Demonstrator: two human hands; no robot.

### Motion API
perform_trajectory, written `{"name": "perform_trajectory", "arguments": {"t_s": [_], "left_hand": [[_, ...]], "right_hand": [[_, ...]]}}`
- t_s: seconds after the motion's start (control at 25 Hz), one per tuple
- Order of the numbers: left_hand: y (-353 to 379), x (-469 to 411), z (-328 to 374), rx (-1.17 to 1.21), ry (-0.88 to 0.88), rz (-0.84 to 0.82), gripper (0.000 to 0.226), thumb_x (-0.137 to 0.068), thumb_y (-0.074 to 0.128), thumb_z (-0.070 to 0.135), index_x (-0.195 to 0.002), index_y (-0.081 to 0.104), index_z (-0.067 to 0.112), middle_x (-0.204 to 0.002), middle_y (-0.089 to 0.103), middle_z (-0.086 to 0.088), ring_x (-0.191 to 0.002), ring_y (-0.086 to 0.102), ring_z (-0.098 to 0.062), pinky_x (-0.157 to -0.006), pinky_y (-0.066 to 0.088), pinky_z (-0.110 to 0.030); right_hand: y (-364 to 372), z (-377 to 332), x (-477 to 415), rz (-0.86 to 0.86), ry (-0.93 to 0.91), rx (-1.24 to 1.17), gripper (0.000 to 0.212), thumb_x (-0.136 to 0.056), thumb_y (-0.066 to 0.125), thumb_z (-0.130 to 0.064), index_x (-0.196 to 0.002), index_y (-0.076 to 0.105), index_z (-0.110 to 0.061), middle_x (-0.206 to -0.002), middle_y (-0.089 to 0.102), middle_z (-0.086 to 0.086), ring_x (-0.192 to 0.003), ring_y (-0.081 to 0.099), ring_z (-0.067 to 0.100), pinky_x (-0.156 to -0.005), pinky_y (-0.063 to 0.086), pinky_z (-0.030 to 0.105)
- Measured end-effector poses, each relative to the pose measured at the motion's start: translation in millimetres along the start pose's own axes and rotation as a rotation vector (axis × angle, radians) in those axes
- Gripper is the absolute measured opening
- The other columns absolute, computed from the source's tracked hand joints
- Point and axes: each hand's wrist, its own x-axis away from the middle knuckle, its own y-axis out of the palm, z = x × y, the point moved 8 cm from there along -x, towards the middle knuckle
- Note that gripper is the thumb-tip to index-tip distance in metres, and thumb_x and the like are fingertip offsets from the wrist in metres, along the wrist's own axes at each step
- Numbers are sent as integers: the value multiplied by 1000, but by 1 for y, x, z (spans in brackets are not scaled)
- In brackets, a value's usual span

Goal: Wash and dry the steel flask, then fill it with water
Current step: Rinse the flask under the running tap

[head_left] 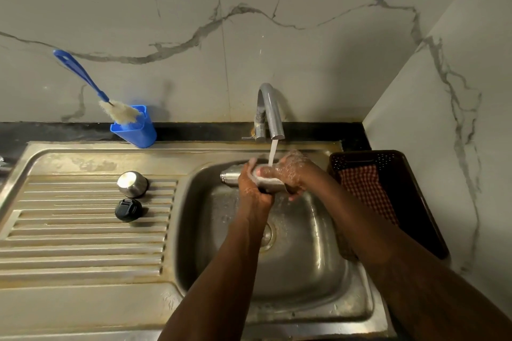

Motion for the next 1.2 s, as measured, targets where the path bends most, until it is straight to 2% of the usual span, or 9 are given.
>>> {"name": "perform_trajectory", "arguments": {"t_s": [0.16,0.32,0.44,0.52,0.6,0.72,0.88,1.08,1.2], "left_hand": [[-11,-11,5,-22,-96,165,53,-85,82,29,-130,64,8,-115,75,-16,-85,76,-32,-46,58,-33],[0,-8,-9,51,60,-7,33,-91,74,25,-118,69,7,-109,77,-16,-90,75,-31,-75,64,-45],[13,-3,-21,17,67,-159,41,-87,74,27,-122,68,6,-99,72,-14,-87,72,-28,-75,62,-40],[8,-2,-20,-54,37,-137,48,-85,76,28,-127,68,7,-106,71,-16,-94,70,-30,-74,62,-41],[6,1,-9,-176,33,-154,47,-86,79,28,-126,68,5,-117,70,-19,-108,67,-36,-91,60,-51],[5,4,27,-421,146,-85,71,-70,94,39,-126,64,7,-123,71,-22,-112,70,-42,-97,57,-58],[4,8,74,-647,413,178,30,-78,90,22,-96,66,17,-105,71,-12,-99,71,-33,-90,62,-46],[52,23,52,-1331,710,-61,16,-79,89,22,-86,75,20,-87,76,1,-85,75,-18,-79,62,-32],[71,24,38,-1340,562,-358,19,-76,90,11,-81,71,12,-83,75,-6,-79,74,-22,-78,64,-37]], "right_hand": [[-6,-20,20,216,-243,319,68,-70,90,-39,-130,64,-23,-127,62,2,-115,59,25,-96,54,39],[2,-21,11,146,-124,670,80,-67,91,-36,-138,56,-25,-128,63,4,-116,61,28,-96,55,43],[1,-24,2,92,-124,838,91,-68,90,-40,-147,48,-23,-140,58,7,-127,56,32,-105,49,47],[8,-14,-8,33,-192,741,104,-69,90,-40,-156,36,-24,-153,48,7,-139,47,31,-113,42,46],[22,9,-15,-23,-188,572,122,-64,94,-37,-162,23,-25,-159,42,8,-142,44,31,-113,43,45],[52,55,-12,-86,-77,216,131,-62,97,-27,-164,14,-25,-155,44,11,-128,55,31,-93,58,39],[78,57,-18,-55,-137,110,128,-58,96,-46,-161,21,-31,-155,43,5,-135,49,29,-105,48,43],[78,38,-8,-117,-281,-487,81,-65,95,-41,-136,56,-35,-129,66,-10,-123,61,14,-106,49,41],[70,40,-3,-105,-293,-634,79,-59,97,-40,-129,60,-36,-122,70,-7,-117,65,16,-103,51,48]]}}
